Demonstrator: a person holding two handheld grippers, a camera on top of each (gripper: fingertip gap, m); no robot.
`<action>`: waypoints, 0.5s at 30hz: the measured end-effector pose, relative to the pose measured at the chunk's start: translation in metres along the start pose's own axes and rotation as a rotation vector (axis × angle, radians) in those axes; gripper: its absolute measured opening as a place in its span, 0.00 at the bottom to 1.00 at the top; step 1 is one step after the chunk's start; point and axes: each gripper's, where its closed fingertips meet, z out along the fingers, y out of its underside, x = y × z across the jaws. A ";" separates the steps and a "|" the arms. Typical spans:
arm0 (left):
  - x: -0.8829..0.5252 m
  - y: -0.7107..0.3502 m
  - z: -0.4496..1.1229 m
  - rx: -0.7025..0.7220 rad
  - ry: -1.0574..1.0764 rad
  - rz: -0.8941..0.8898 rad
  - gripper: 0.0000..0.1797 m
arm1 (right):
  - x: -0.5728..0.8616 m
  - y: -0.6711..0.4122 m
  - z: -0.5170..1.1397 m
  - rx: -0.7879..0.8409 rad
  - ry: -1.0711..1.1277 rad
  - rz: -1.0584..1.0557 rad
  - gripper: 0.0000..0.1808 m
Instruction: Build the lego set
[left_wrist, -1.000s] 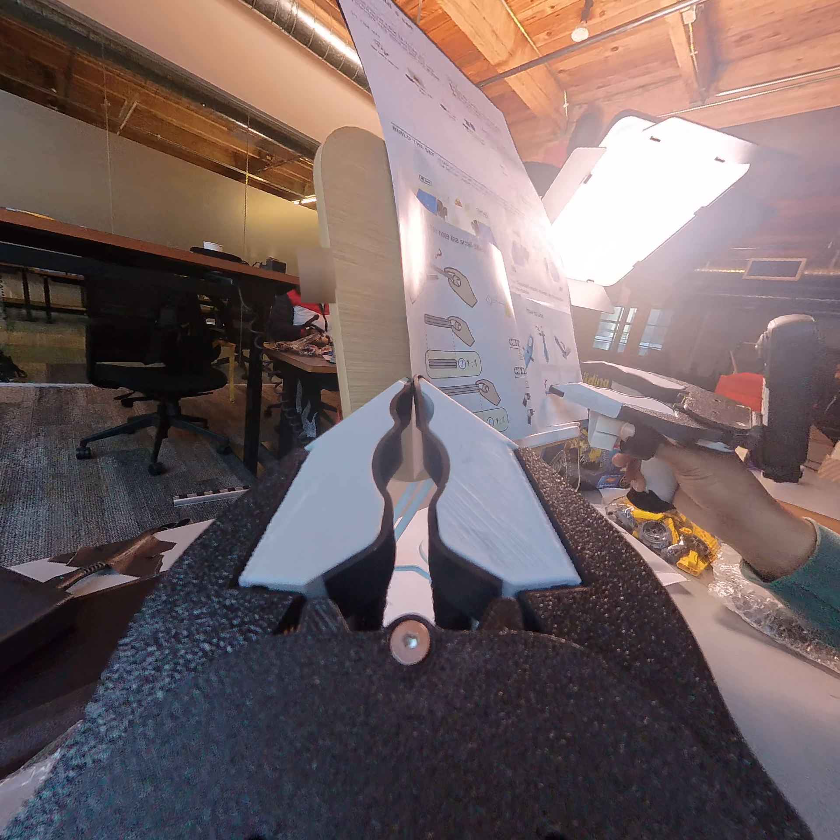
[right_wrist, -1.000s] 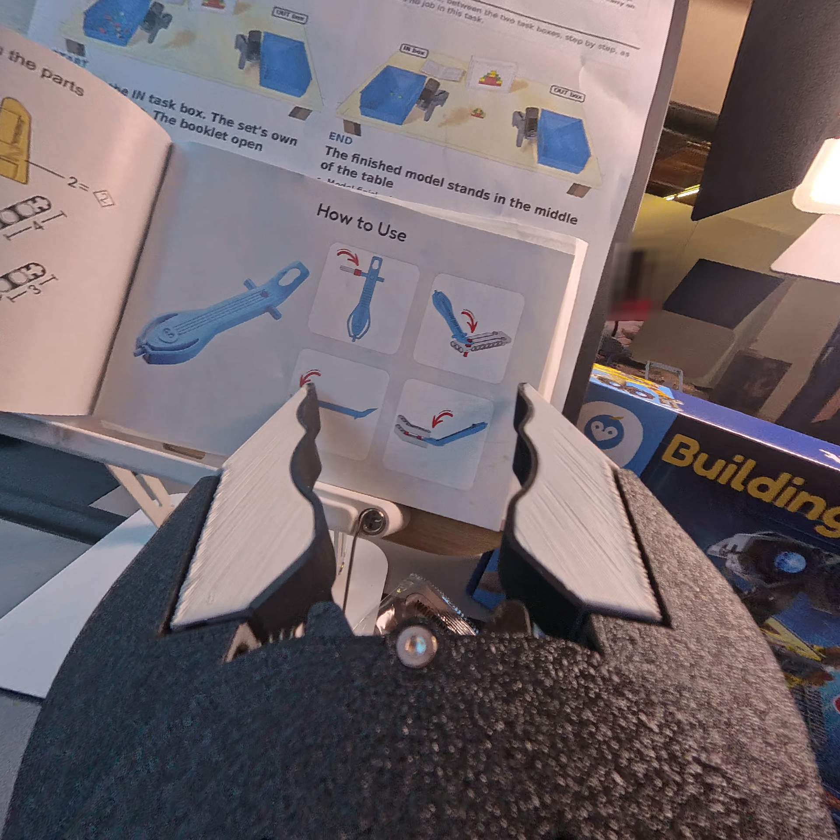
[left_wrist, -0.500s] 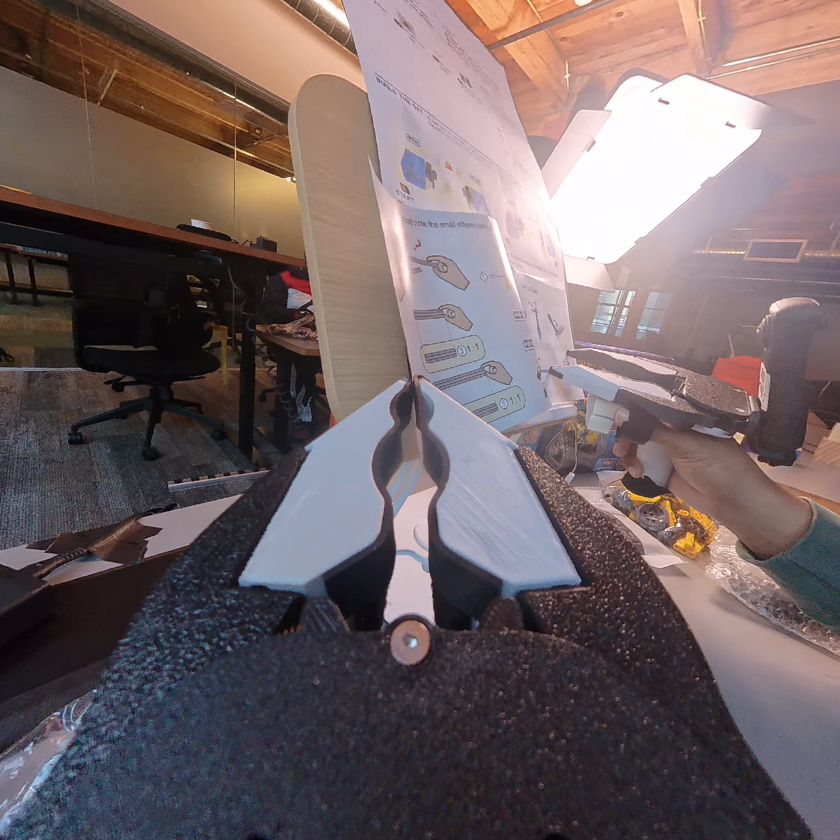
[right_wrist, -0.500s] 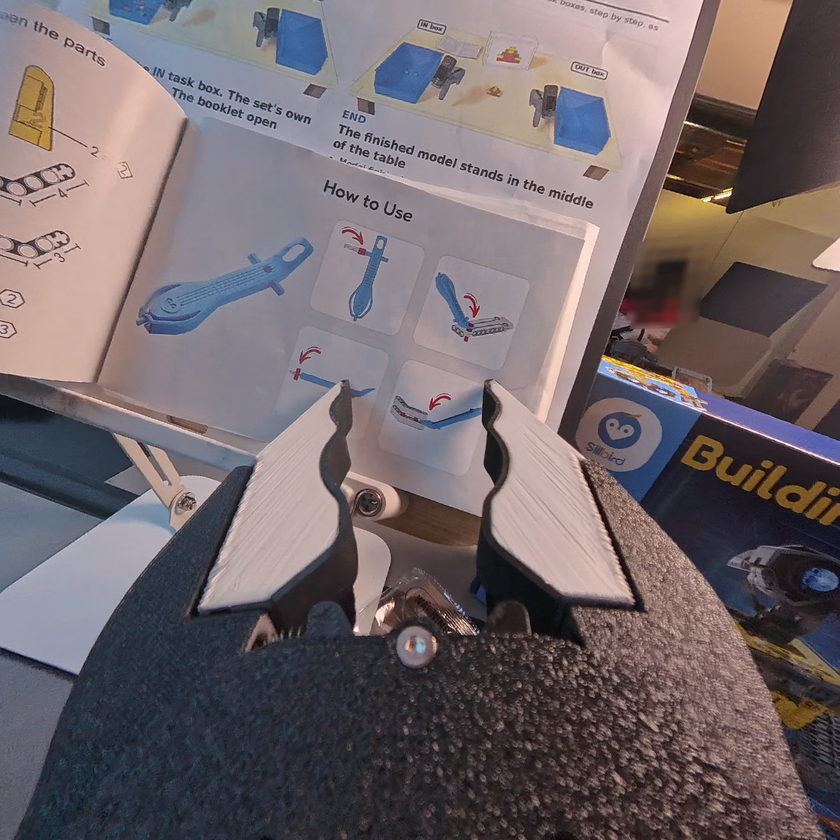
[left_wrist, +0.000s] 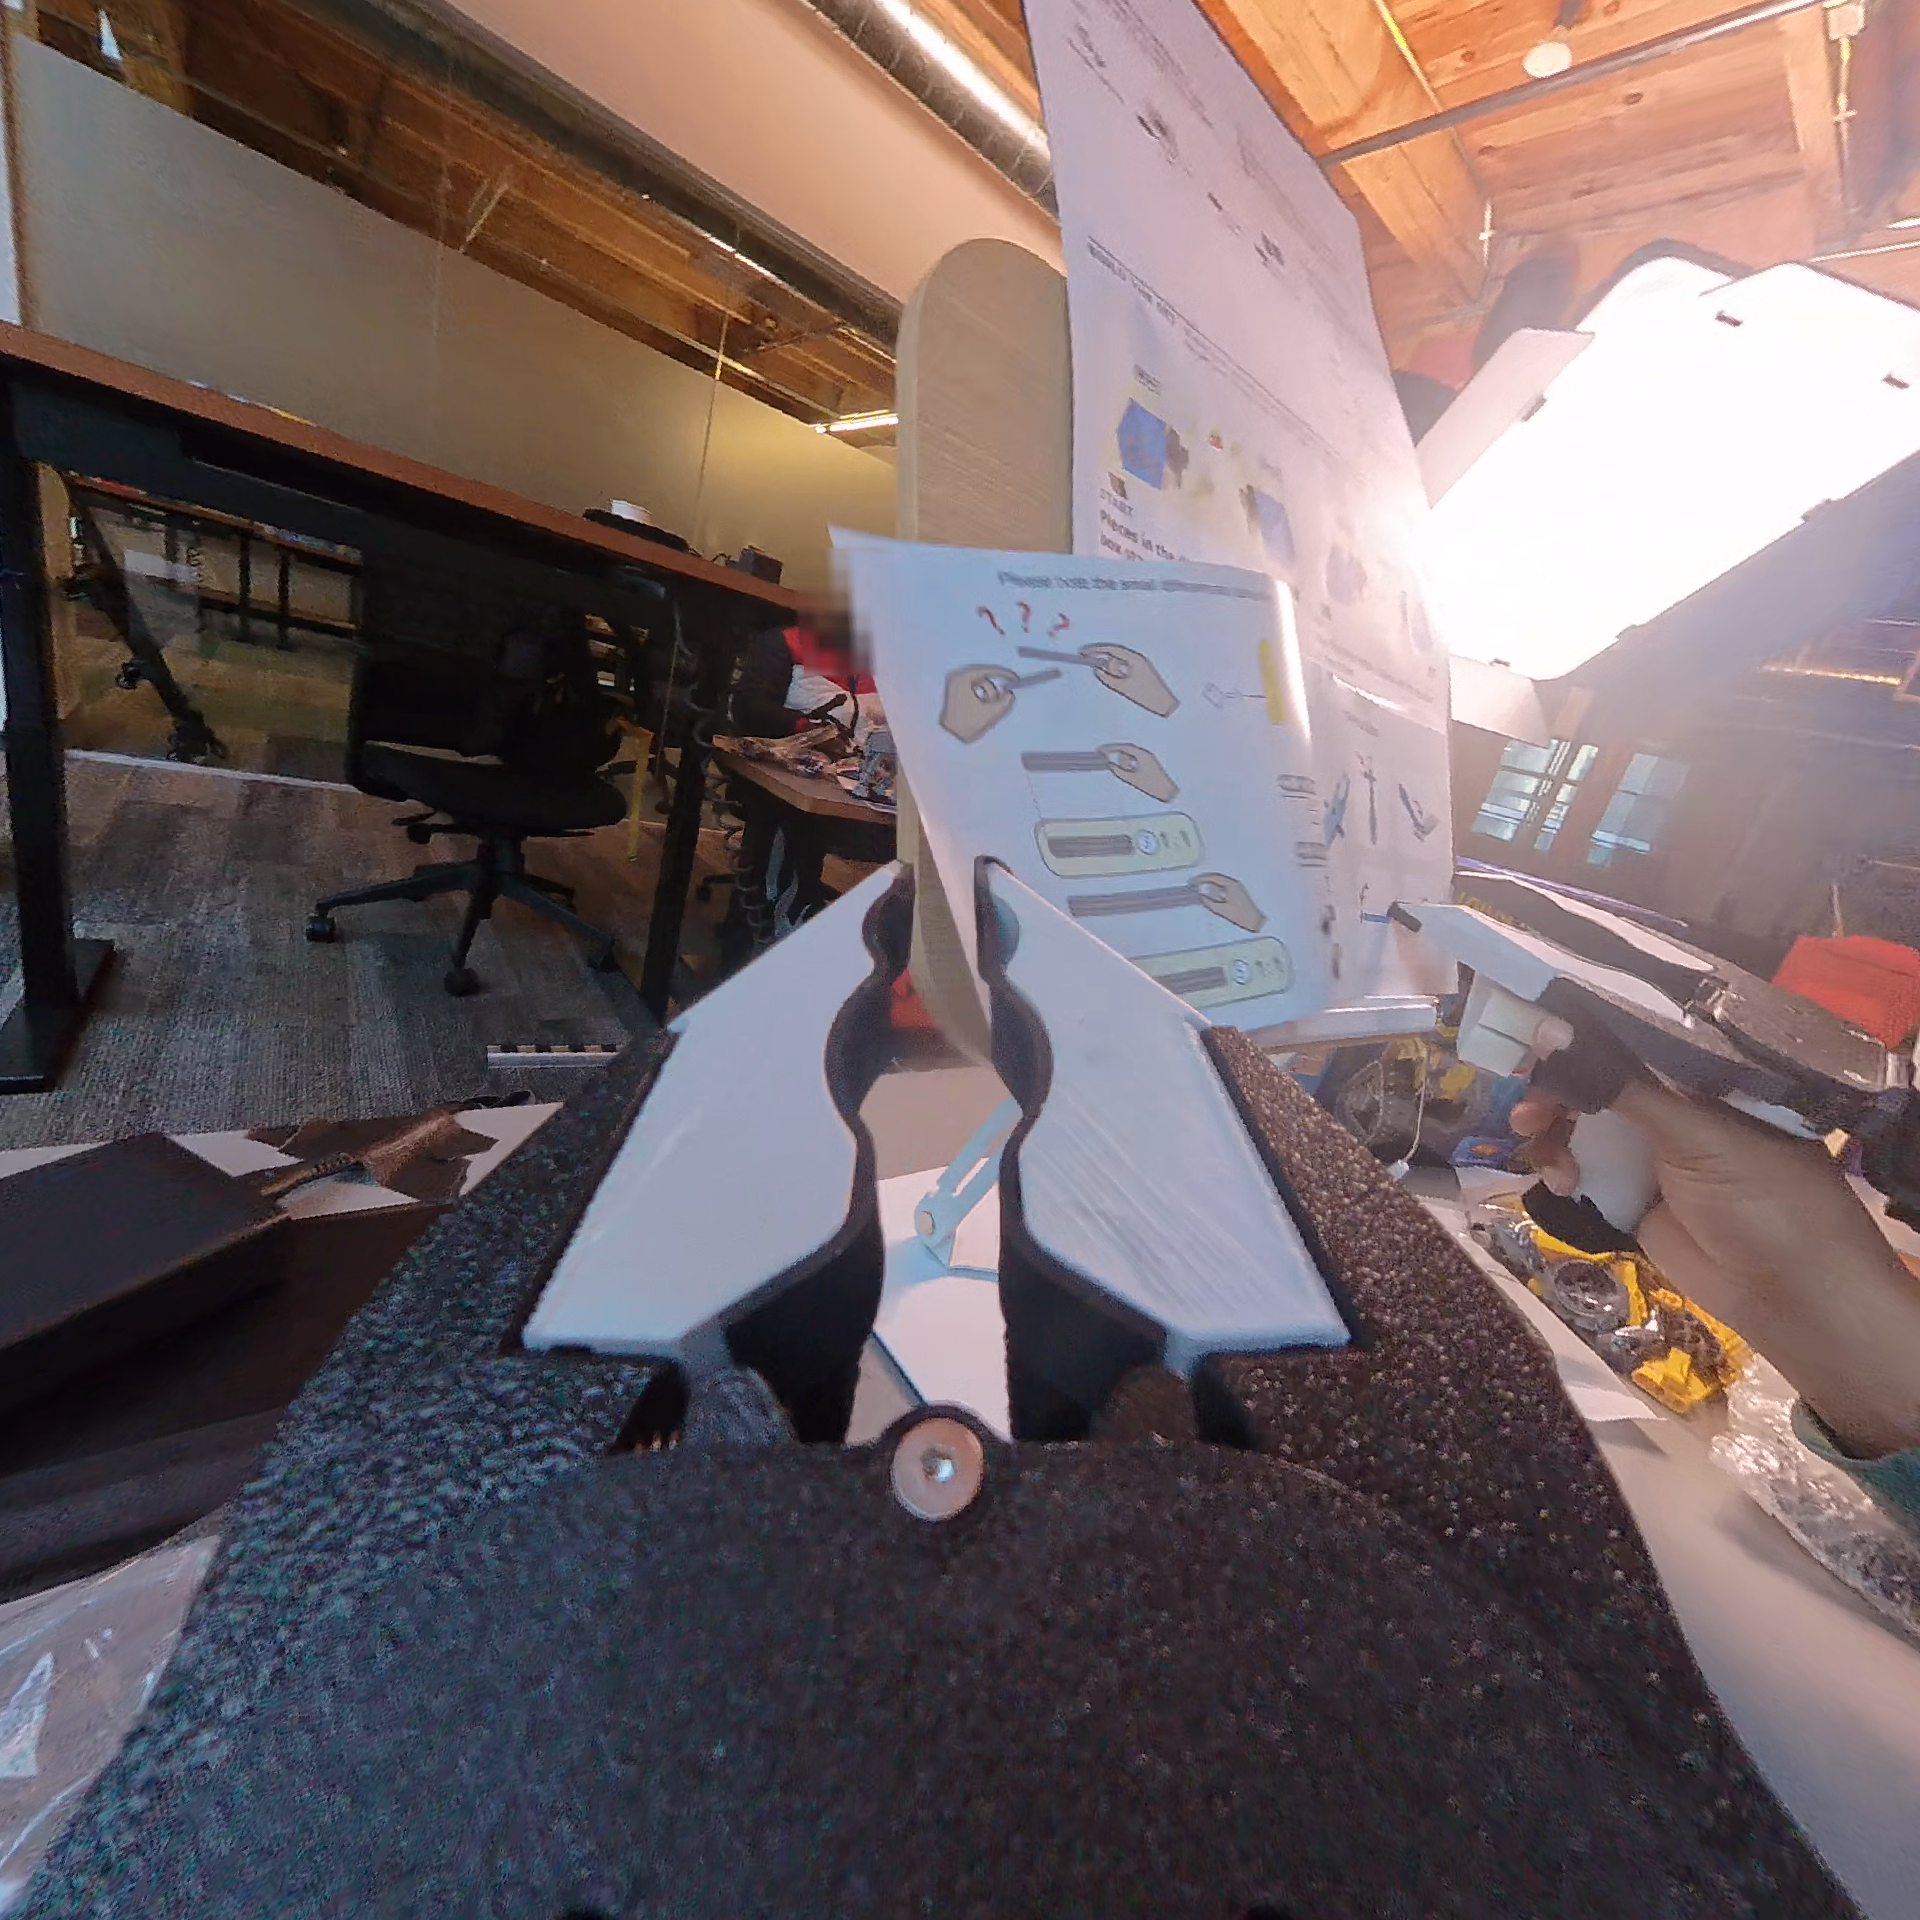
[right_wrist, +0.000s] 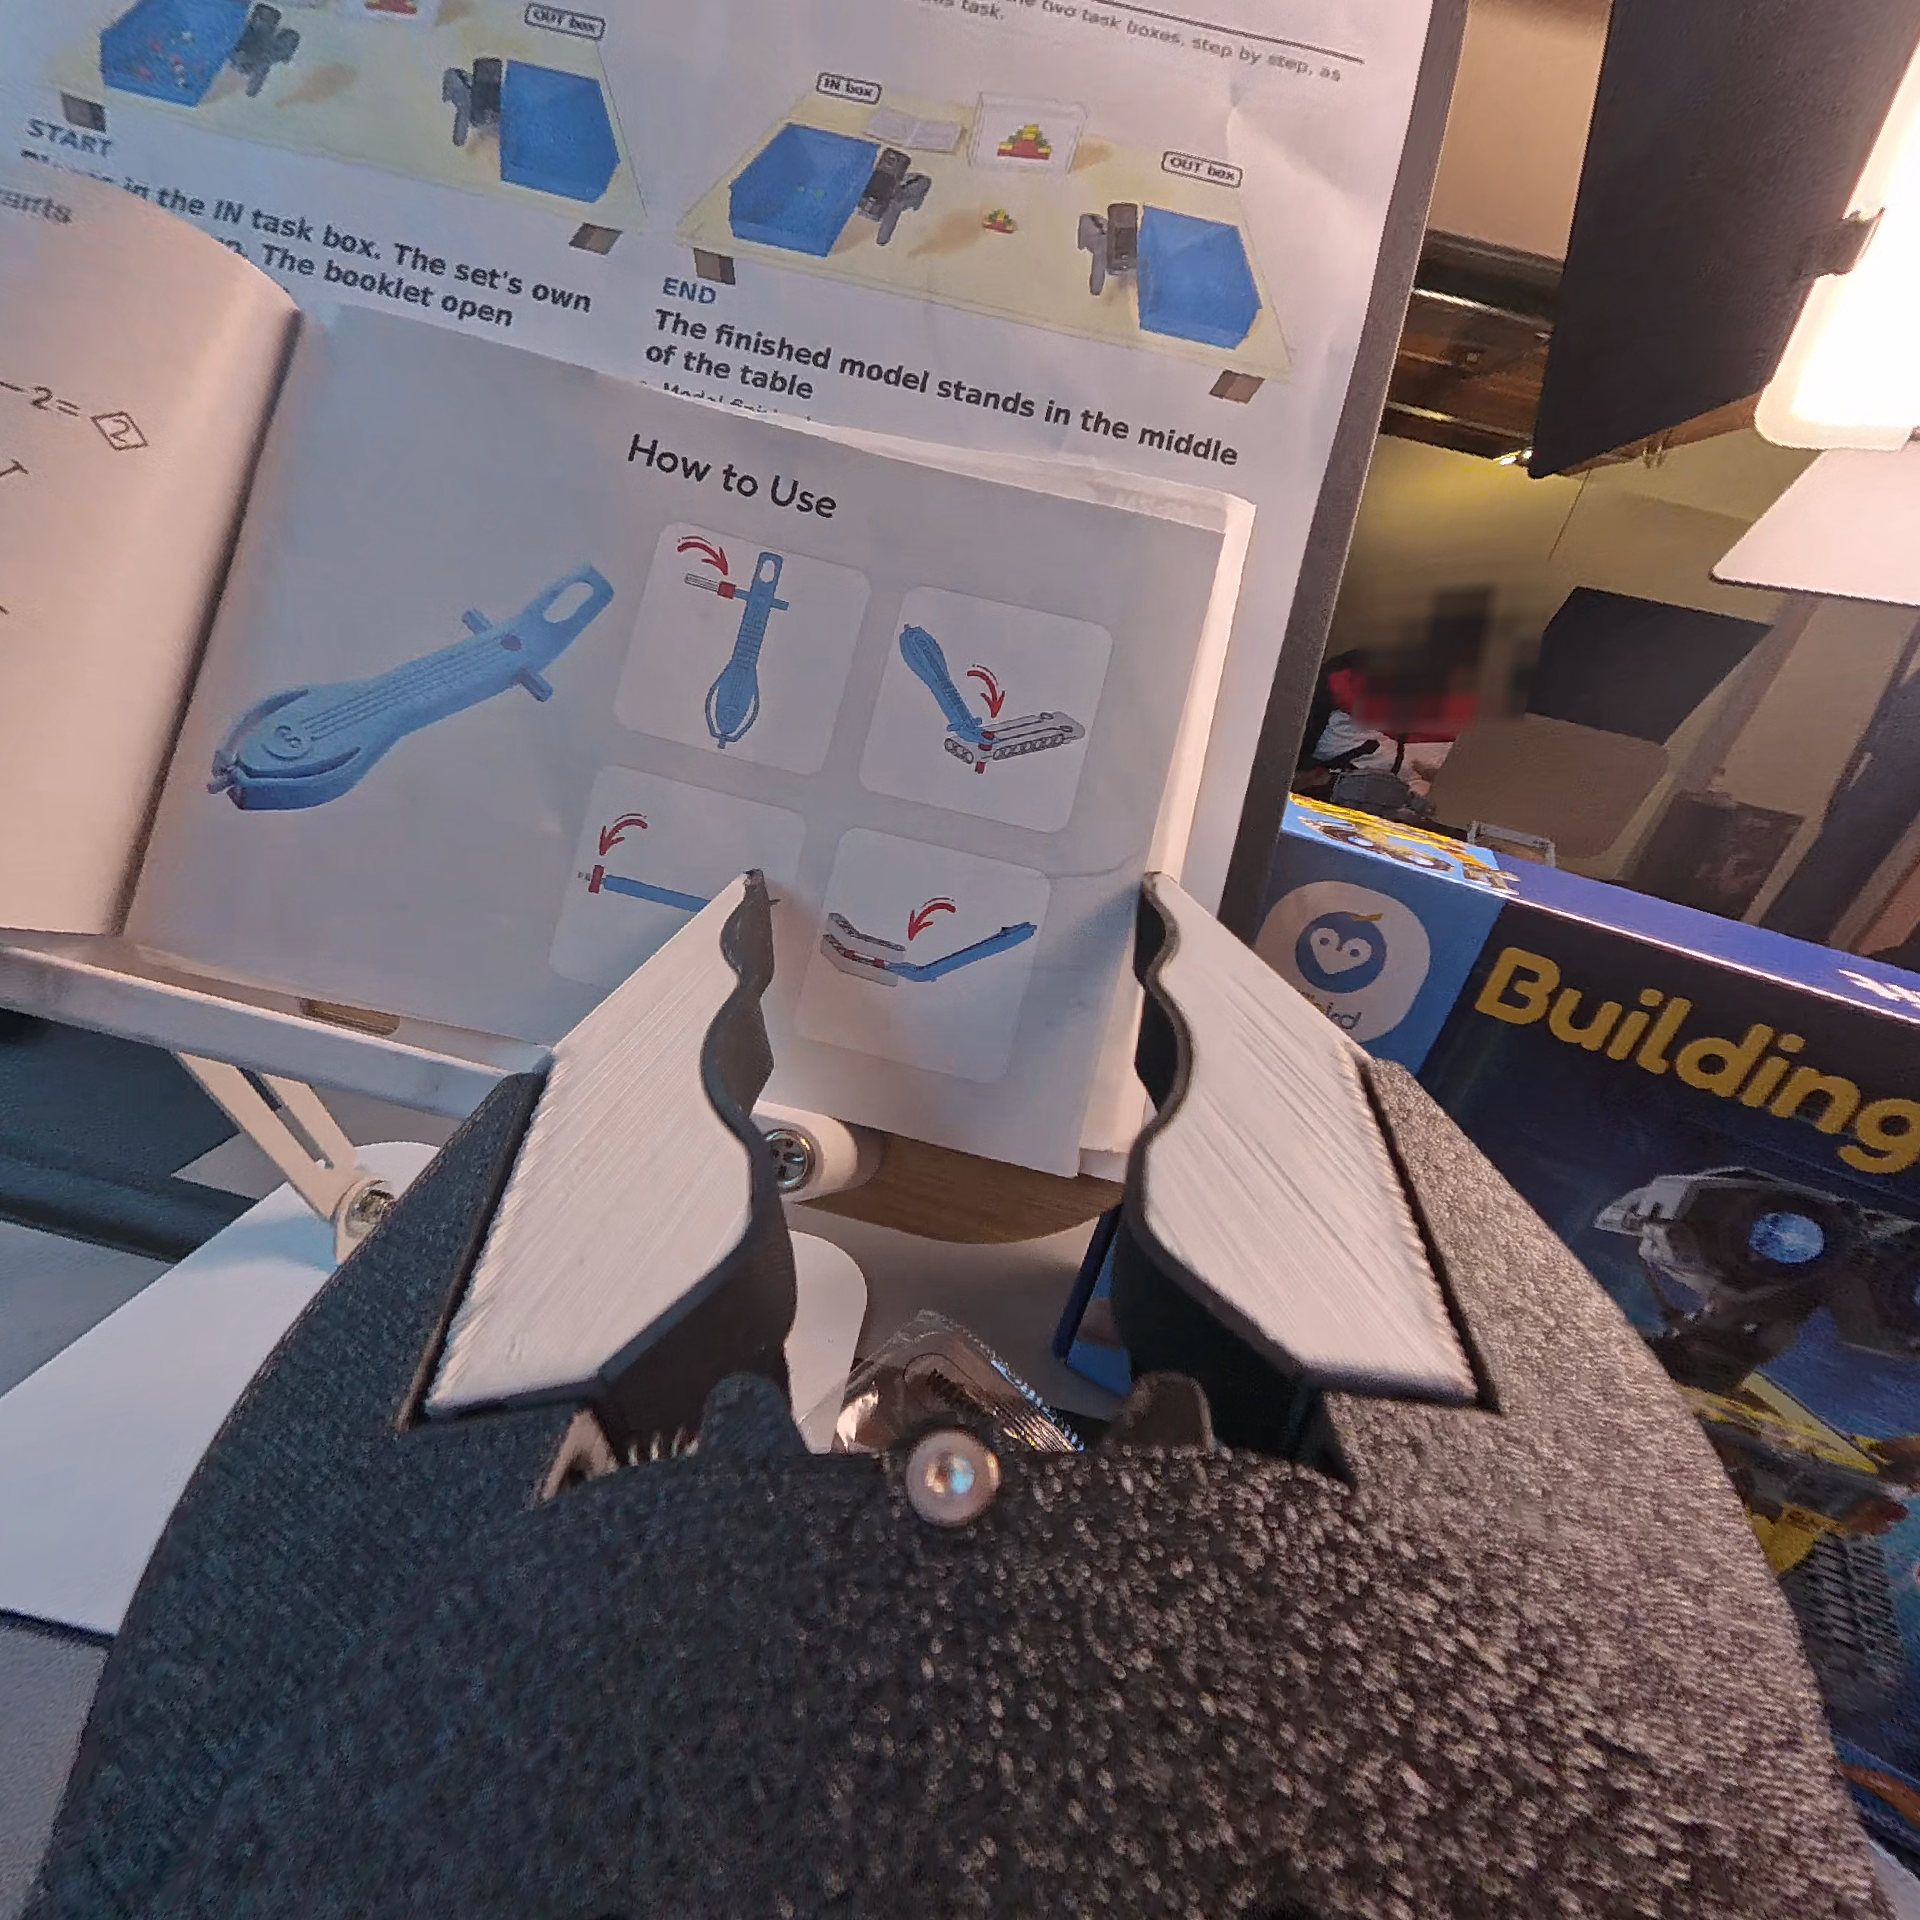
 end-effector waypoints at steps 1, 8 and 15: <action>-0.003 -0.002 -0.001 0.002 -0.018 -0.012 0.08 | -0.002 0.000 0.000 -0.001 -0.004 -0.005 0.39; -0.006 -0.036 -0.010 0.070 -0.104 -0.021 0.13 | -0.004 -0.002 -0.002 0.011 -0.036 -0.003 0.28; 0.056 -0.065 0.001 0.082 -0.041 0.148 0.14 | -0.014 -0.012 -0.007 0.061 -0.041 -0.087 0.18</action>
